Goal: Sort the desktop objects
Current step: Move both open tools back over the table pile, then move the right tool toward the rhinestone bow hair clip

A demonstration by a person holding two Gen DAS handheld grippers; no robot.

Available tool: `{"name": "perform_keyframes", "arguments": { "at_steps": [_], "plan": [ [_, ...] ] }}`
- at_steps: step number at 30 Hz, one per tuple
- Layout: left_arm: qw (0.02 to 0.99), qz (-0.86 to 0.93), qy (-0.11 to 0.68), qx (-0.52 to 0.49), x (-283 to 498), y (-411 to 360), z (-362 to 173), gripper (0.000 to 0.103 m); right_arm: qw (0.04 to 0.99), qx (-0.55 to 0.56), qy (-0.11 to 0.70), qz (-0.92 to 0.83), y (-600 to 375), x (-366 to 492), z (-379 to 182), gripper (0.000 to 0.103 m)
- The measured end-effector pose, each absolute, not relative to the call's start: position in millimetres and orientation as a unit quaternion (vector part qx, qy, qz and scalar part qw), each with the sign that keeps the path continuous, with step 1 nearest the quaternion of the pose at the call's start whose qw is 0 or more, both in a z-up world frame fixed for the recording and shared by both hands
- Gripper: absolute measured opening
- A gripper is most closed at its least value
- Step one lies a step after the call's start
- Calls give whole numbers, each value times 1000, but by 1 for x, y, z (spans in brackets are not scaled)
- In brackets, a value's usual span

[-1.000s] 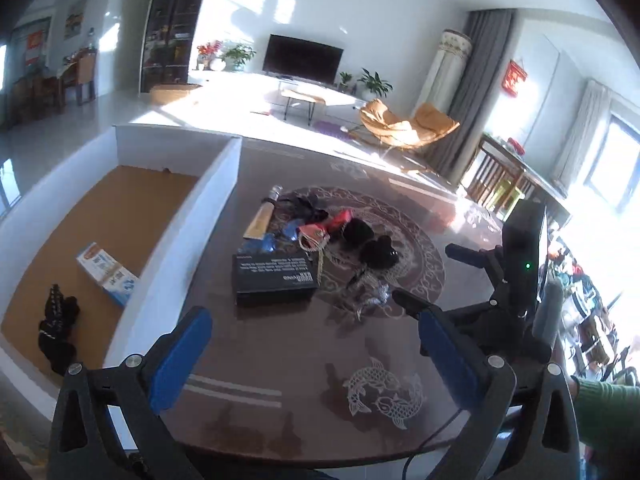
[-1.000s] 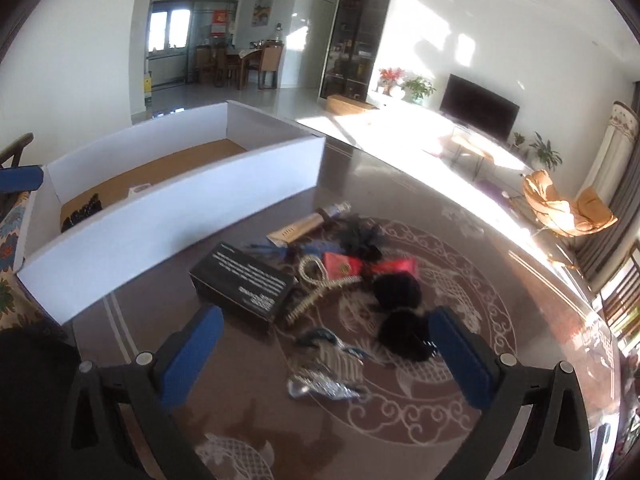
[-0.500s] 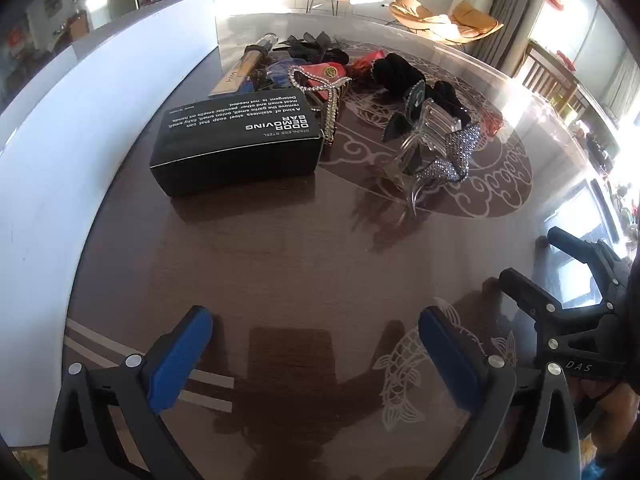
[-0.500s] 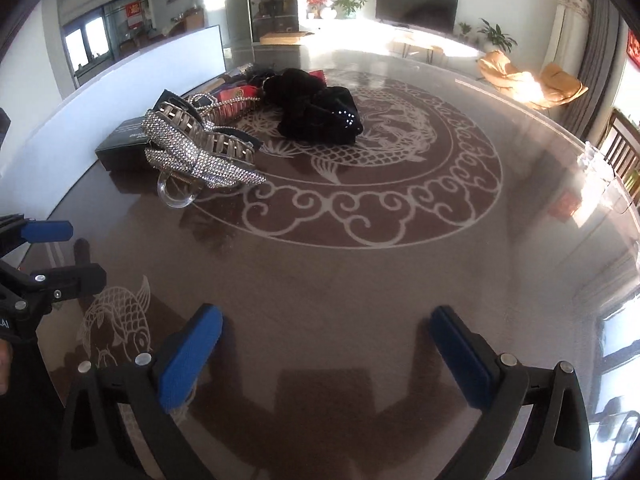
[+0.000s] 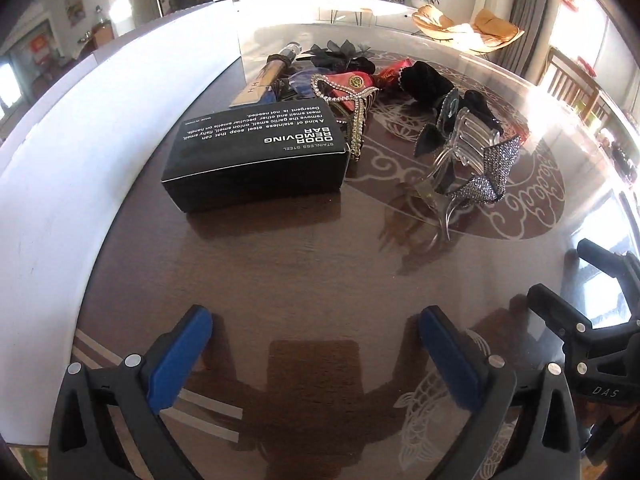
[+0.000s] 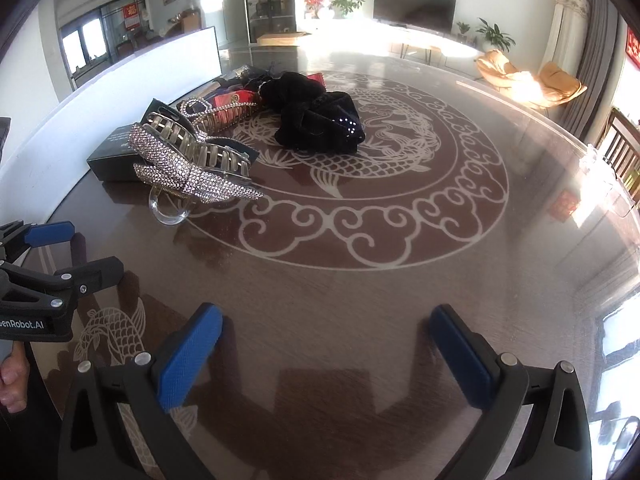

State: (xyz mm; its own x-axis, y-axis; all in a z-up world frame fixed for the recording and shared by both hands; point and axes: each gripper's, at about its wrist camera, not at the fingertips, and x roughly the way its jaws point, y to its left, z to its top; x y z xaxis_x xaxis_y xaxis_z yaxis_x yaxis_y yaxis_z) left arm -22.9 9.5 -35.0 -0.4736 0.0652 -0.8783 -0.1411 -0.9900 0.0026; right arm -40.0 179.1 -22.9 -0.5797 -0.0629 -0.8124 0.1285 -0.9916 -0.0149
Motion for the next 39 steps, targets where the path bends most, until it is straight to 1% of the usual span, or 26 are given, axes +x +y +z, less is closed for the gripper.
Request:
{"name": "perform_keyframes", "arguments": {
  "at_steps": [10,18,39],
  "plan": [
    [58,858,35,-510,-23,8,-34,103,54,455,36,-888,179,-39,-22,103],
    [7,860,4,-511,-25,-12,-32,103,54,455,36,-888,179,-40,-23,103],
    [6,860,4,-510,-25,-13,-32,103,54,455,36,-888,179,-40,-23,103]
  ]
}}
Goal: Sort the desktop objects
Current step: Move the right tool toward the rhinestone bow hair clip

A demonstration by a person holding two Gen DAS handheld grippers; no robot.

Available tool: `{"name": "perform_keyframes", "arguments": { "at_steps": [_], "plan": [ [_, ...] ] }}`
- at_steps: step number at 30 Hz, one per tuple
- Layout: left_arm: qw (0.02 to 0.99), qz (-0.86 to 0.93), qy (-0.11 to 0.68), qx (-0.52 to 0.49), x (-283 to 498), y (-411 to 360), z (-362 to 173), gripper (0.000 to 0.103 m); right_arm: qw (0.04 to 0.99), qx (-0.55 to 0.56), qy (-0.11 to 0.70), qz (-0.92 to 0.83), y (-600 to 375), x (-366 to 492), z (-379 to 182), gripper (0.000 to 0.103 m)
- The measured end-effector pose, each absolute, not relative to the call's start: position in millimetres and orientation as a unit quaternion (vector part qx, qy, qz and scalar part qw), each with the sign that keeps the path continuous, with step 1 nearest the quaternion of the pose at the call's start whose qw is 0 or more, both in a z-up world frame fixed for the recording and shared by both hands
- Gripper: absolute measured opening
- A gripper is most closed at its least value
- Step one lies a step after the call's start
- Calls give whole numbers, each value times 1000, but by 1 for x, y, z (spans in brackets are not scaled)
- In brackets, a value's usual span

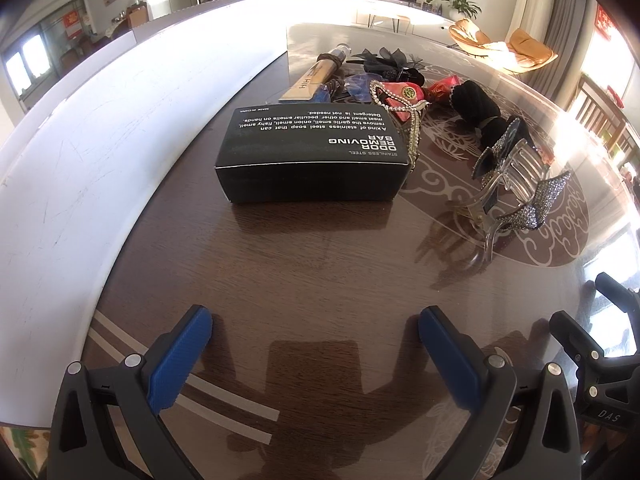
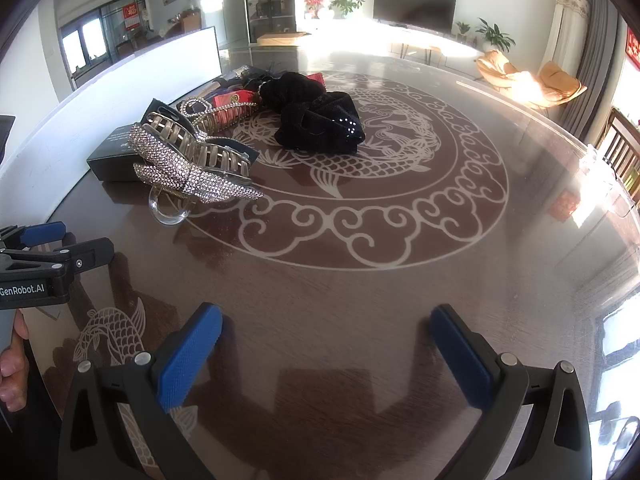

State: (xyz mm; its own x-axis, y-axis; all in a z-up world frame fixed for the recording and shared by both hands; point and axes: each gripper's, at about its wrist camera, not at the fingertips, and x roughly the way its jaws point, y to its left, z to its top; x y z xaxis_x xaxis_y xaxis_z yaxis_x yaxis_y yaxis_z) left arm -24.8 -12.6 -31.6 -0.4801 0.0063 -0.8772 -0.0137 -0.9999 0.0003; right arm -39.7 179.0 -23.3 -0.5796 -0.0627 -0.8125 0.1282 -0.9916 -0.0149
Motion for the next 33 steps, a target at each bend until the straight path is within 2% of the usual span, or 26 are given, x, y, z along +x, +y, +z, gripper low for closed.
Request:
{"name": "perform_keyframes", "arguments": {
  "at_steps": [19,33],
  "plan": [
    [5,860,0,-511,-28,-13,-33,103,54,455,36,-888,179,-40,-23,103],
    [-61,858,-41,-508,-29,-42,-36,103,59,457,38,-887,176,-42,-24,103]
  ]
}}
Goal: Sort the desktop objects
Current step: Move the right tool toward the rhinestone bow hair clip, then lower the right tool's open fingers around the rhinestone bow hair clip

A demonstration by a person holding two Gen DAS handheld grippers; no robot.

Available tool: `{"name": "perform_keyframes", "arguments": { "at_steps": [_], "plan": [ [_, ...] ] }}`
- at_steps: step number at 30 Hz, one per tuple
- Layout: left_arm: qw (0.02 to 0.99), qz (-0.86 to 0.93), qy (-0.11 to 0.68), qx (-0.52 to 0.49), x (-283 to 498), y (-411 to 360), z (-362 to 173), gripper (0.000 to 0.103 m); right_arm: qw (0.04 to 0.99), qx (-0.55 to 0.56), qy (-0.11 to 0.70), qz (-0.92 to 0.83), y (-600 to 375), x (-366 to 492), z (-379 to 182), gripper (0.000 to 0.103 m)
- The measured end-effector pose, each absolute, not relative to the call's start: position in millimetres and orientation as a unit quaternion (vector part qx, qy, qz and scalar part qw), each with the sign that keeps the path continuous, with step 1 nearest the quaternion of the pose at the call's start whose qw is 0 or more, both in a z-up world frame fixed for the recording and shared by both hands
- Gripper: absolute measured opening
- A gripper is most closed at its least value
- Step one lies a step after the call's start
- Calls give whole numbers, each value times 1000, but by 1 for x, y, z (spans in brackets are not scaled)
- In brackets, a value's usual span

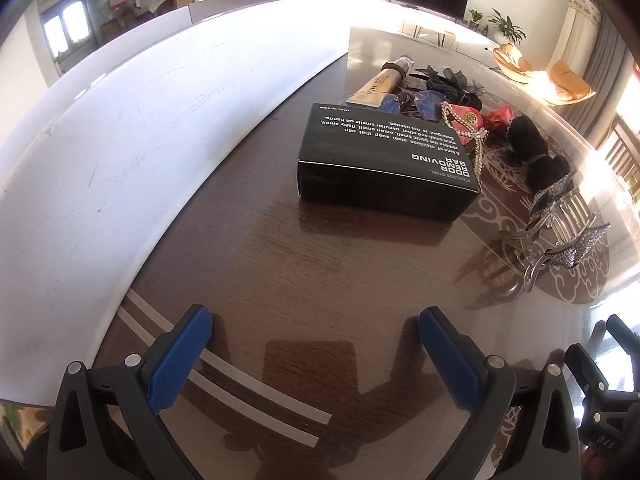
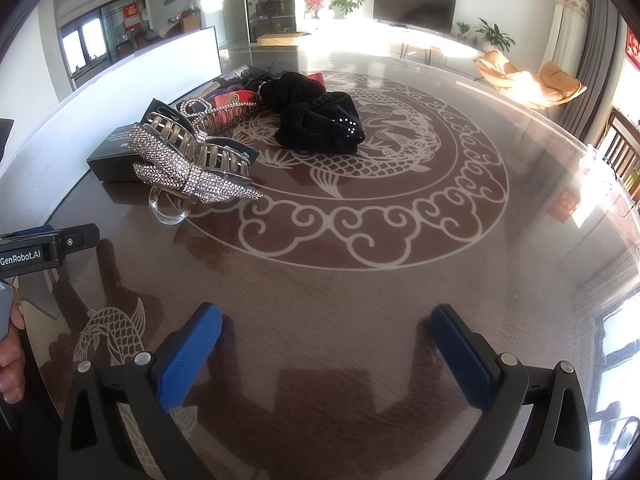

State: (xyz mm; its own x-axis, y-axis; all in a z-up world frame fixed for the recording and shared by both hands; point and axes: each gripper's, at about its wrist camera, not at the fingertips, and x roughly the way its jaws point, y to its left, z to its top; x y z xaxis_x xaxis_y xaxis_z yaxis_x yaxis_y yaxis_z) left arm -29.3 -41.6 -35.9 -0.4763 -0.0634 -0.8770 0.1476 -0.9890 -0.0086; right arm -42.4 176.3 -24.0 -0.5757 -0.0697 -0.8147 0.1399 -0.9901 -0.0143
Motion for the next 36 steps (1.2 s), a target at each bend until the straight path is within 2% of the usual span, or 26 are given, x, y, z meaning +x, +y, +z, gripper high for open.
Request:
{"name": "perform_keyframes", "arguments": {
  "at_steps": [3,9,12,16,20,26,29,36],
  "plan": [
    [63,-859,40,507,-29,-41,-37,103,92,471,48,-876,164,-57,-21,103],
    [62,-858,40,508,-30,-41,-37,103,144,389,-62,-908,144,-90,31,103],
    [62,-858,39,508,-31,-40,-37,103,157,401,-38,-902,117,-116,34,103],
    [57,-857,37,511,-30,-42,-37,103,126,411,8,-903,111,-117,23,103],
    [57,-857,39,511,-29,-42,-36,103,90,402,-35,-910,158,-88,15,103],
    [64,-858,40,509,-29,-41,-36,103,37,401,-58,-913,215,-43,17,103],
    [64,-857,39,509,-29,-41,-36,103,59,405,-73,-909,217,-29,17,103],
    [62,-857,39,510,-29,-40,-36,103,106,433,-7,-895,173,-53,-9,103]
  ]
}}
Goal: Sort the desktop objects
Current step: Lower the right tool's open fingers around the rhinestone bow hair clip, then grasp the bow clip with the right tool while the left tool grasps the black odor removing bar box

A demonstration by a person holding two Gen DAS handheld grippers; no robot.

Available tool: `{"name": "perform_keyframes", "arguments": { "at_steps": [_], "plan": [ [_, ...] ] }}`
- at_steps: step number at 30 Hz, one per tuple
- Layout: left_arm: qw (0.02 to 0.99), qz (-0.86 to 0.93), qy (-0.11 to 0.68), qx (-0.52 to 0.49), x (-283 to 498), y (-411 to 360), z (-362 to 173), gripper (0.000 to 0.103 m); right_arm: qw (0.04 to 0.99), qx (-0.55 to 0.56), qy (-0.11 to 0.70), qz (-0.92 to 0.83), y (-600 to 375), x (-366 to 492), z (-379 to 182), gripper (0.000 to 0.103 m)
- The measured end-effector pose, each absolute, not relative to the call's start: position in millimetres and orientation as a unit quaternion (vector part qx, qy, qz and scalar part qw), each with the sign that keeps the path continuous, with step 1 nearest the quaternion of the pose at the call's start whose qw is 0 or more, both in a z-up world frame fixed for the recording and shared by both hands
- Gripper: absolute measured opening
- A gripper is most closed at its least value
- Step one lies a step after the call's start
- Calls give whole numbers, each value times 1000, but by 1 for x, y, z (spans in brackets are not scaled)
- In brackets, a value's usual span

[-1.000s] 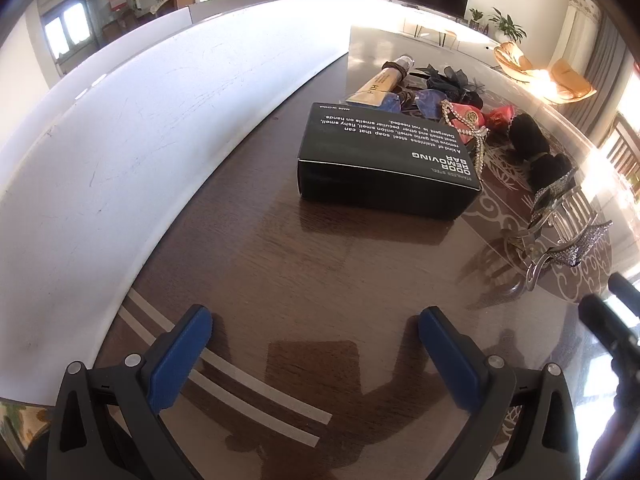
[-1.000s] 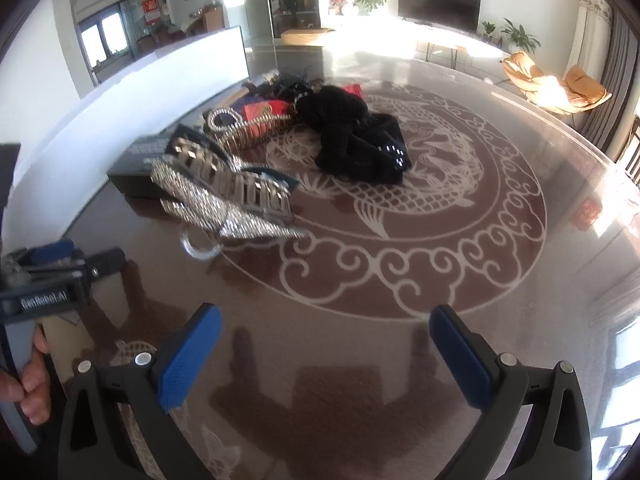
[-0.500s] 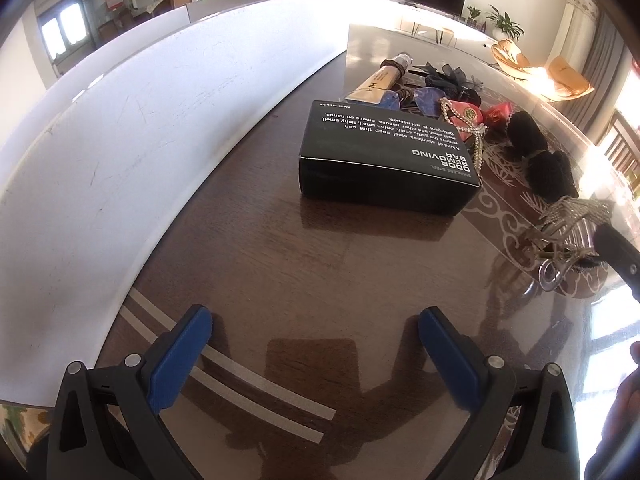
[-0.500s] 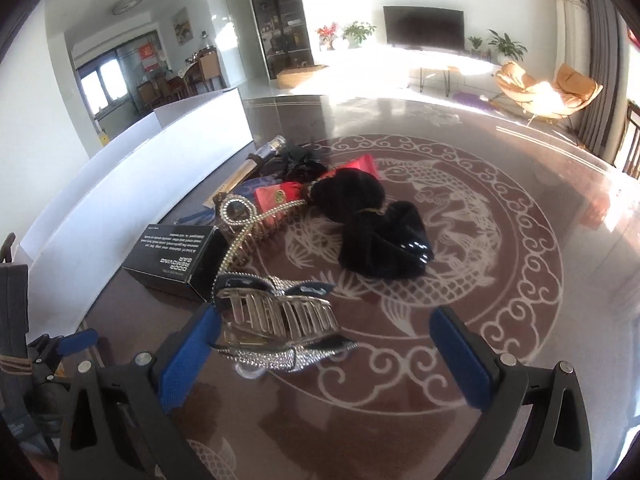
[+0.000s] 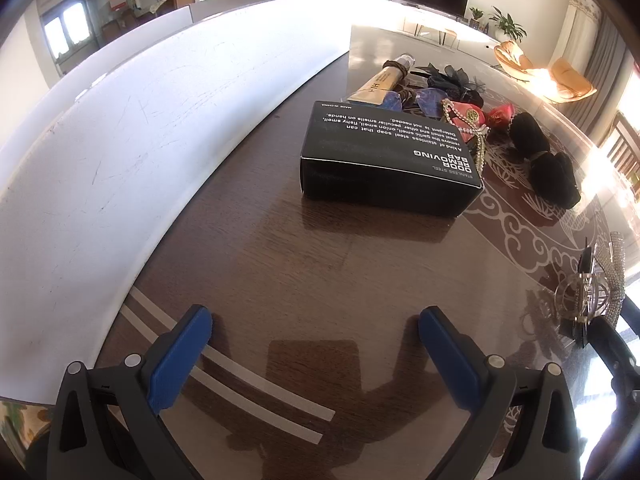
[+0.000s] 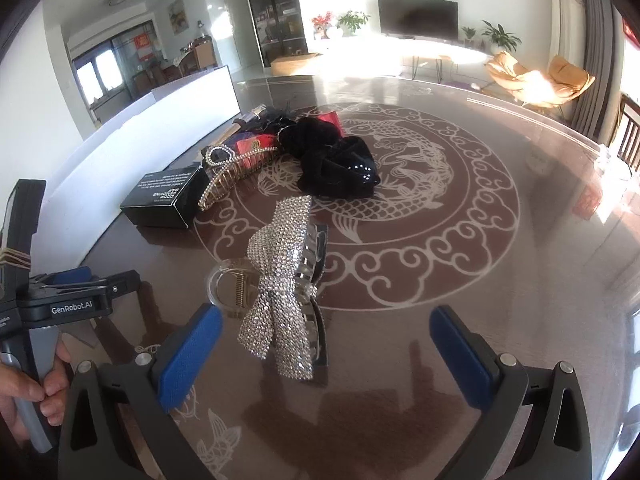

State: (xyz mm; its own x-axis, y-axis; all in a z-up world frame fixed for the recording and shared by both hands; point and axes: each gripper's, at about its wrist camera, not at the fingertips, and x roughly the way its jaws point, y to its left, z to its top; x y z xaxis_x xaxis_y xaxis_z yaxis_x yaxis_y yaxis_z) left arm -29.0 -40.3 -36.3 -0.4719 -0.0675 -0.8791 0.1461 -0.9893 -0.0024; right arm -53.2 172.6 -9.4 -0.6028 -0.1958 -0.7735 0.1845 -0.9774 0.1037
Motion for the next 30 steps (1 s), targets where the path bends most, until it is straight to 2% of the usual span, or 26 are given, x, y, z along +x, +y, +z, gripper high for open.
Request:
{"name": "perform_keyframes", "arguments": {
  "at_steps": [6,12,15,19,22,27,30],
  "plan": [
    [62,-857,38,511,-28,-40,-36,103,140,448,51,-881,145,-69,-25,103],
    [68,-850,46,520,-32,-40,-35,103,93,455,52,-884,167,-84,-28,103],
    [46,-848,117,515,-38,-48,-27,103,90,455,54,-884,169,-88,-28,103],
    [99,-836,183,507,-61,-52,-20,103,90,455,54,-884,170,-88,-28,103],
    [110,-832,170,516,-79,-33,-23,103,90,455,54,-884,170,-88,-28,103],
    [140,-834,101,523,-90,-2,-35,103,90,455,54,-884,170,-88,-28,103],
    [133,-839,104,518,-85,-2,-34,103,90,455,54,-884,170,-88,-28,103]
  ]
}}
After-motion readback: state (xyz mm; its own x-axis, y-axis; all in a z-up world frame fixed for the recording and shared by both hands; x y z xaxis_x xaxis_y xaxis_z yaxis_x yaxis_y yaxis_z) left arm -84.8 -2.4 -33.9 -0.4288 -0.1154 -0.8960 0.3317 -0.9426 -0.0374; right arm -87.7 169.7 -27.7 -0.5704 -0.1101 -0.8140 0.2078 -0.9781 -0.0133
